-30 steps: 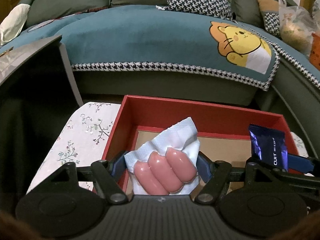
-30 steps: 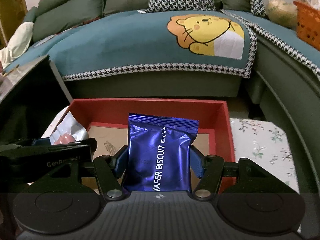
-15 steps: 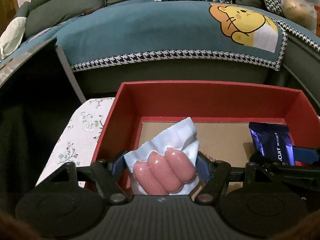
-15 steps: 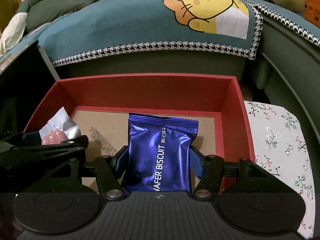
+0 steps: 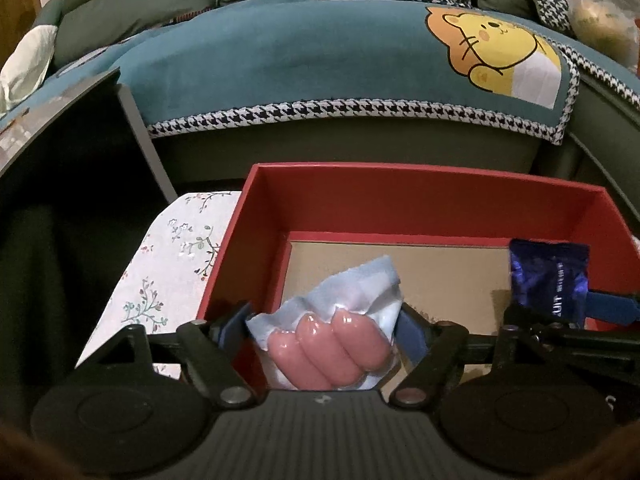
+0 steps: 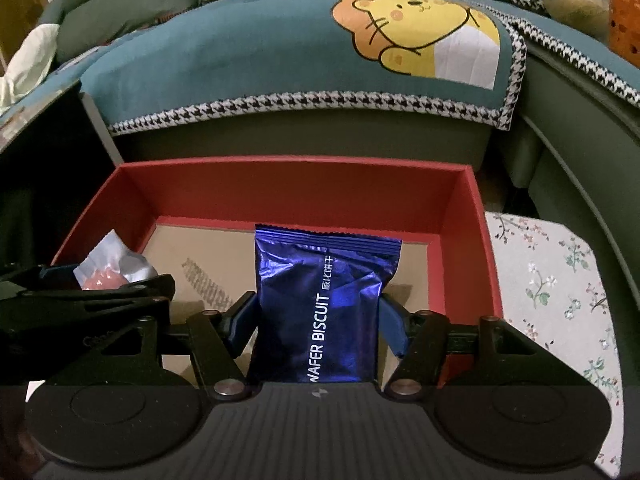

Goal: Organize snacks
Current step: 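Lower and open left tool in red box while right tool releases wafer packet beside it, then grasp long white-and-red packet with left tool while right tool moves toward yellow pastry bag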

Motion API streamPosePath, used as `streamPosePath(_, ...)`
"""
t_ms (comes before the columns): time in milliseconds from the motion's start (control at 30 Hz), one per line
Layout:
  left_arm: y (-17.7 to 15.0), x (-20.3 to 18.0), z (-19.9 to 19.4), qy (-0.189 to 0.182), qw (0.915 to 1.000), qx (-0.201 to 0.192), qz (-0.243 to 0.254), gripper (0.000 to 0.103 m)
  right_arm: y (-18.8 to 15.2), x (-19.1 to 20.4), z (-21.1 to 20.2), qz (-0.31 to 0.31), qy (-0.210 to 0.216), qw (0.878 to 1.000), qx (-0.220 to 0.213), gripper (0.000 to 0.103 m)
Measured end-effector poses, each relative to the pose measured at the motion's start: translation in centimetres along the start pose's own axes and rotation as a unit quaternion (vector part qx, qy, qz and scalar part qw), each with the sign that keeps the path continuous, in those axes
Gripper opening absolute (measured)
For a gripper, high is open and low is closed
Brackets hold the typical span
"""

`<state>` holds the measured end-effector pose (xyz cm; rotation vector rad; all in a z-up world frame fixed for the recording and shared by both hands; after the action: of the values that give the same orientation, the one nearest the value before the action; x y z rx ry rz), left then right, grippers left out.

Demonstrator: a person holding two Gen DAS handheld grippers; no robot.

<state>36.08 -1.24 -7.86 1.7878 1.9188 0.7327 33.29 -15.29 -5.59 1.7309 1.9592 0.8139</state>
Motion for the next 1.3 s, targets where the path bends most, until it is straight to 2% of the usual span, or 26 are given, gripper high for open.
streamPosePath(100,0.3,0.4,-0.5,-0.010,0.9999,-0.001,-0.010,0.098,0.4,-0.1,-0.7,-0.014,-0.025,0.999,-0.024,0.085)
streamPosePath(167,0.4,0.5,-1.0,-0.008,0.9999,-0.006,-0.013,0.103,0.6,-0.3,-1.2,-0.011,-0.018,0.999,-0.030,0.085)
streamPosePath(667,0.7,1.0,-4.2,-0.038,0.9988,-0.023,-0.019,0.103,1.3,-0.7,-4.1,0.002,-0.014,0.999,-0.051,0.086)
streamPosePath(967,-0.6,2.0,-7.0,-0.048,0.9984,-0.021,-0.021,0.103,0.3,-0.2,-6.9,-0.012,-0.027,0.999,-0.040,0.086)
streamPosePath(1133,-2.3,4.0,-8.6,-0.057,0.9976,-0.008,-0.040,0.103,-0.8,0.8,-8.4,-0.020,-0.017,0.999,-0.029,0.086)
streamPosePath(1300,-4.8,6.4,-9.6,-0.047,0.9974,0.009,-0.054,0.103,-3.1,2.7,-9.1,-0.045,-0.011,0.999,-0.004,0.086)
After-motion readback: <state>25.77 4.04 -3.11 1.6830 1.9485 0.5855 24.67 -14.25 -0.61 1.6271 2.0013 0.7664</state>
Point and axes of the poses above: each gripper's, at about its wrist camera, not at the fingertips, and z roughly the way its jaws point, x to its left, y to its top, the point moved 4 cm from there along z, roughly the way its jaws point, and after that the axes turned 1 degree about y, right-handed, at the moved point
